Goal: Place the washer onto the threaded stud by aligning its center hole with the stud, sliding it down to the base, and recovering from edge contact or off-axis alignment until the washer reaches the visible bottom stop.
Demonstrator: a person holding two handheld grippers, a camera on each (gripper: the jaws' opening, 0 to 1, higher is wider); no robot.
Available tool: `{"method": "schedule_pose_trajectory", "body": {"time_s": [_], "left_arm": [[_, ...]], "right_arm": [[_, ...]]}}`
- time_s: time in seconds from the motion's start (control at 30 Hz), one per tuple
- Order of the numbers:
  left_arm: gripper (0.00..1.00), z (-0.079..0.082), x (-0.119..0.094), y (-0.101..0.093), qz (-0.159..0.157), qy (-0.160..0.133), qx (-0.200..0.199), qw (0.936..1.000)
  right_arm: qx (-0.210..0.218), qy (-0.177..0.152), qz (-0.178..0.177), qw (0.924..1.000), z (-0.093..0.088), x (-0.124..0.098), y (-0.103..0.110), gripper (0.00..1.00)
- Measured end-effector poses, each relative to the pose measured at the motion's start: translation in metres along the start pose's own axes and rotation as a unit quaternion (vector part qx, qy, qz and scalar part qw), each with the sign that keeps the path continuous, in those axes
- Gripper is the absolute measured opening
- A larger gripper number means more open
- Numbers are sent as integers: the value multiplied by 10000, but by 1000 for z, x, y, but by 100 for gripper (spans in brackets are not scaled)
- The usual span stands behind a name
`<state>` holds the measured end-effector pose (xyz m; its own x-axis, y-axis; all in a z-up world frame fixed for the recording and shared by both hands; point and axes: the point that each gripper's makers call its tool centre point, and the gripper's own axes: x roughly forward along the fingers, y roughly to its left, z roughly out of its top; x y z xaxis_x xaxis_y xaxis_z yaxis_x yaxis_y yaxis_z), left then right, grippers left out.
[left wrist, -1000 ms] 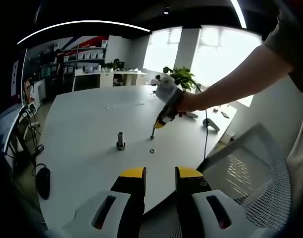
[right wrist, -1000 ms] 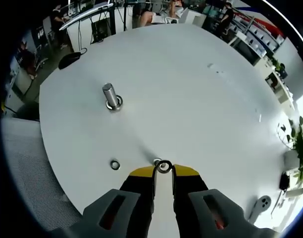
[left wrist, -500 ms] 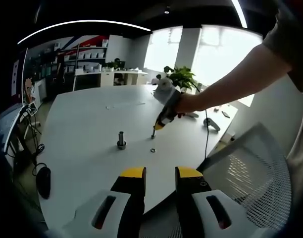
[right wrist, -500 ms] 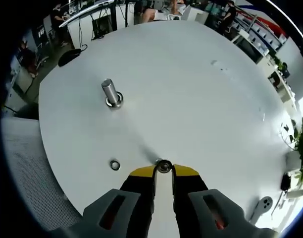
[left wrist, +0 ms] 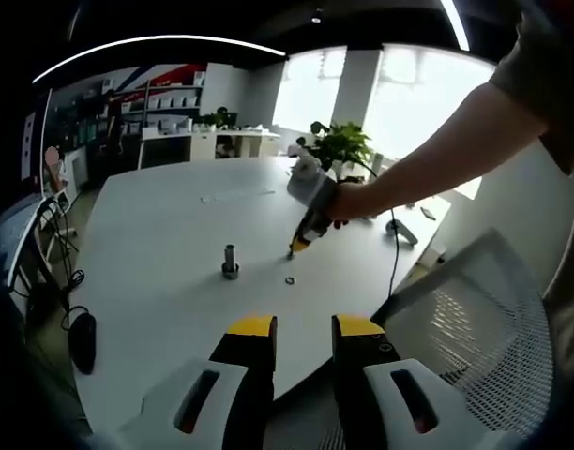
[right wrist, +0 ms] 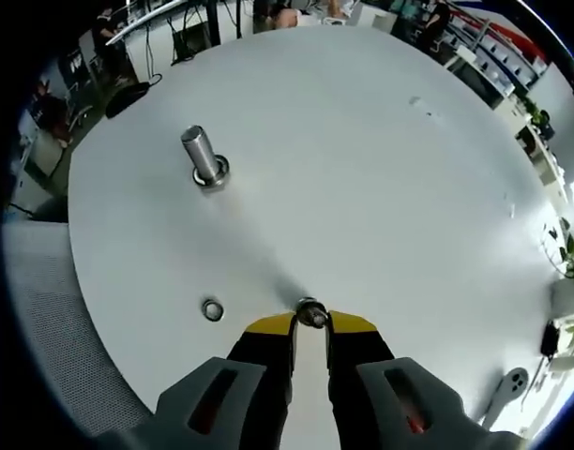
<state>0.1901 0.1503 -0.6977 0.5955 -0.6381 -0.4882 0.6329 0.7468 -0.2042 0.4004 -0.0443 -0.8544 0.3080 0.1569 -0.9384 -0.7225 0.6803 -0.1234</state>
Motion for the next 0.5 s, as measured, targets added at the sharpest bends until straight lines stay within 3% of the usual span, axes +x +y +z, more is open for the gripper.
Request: {"method": "schedule_pose_trajectory", "body": {"time_s": [0.23,0.33,0.5], "left_arm": [[21,-1,0,0,4,41,7,10000],[21,-1,0,0,1,45,3,10000],[21,-3,1,-3,-56,106,30,9999]], "right_arm": [[62,117,66,9999,-5,8,4,14],[-102,145,246,9995,-7,9,9,4],[-30,254,224,9994,-13,13,9,4]]}}
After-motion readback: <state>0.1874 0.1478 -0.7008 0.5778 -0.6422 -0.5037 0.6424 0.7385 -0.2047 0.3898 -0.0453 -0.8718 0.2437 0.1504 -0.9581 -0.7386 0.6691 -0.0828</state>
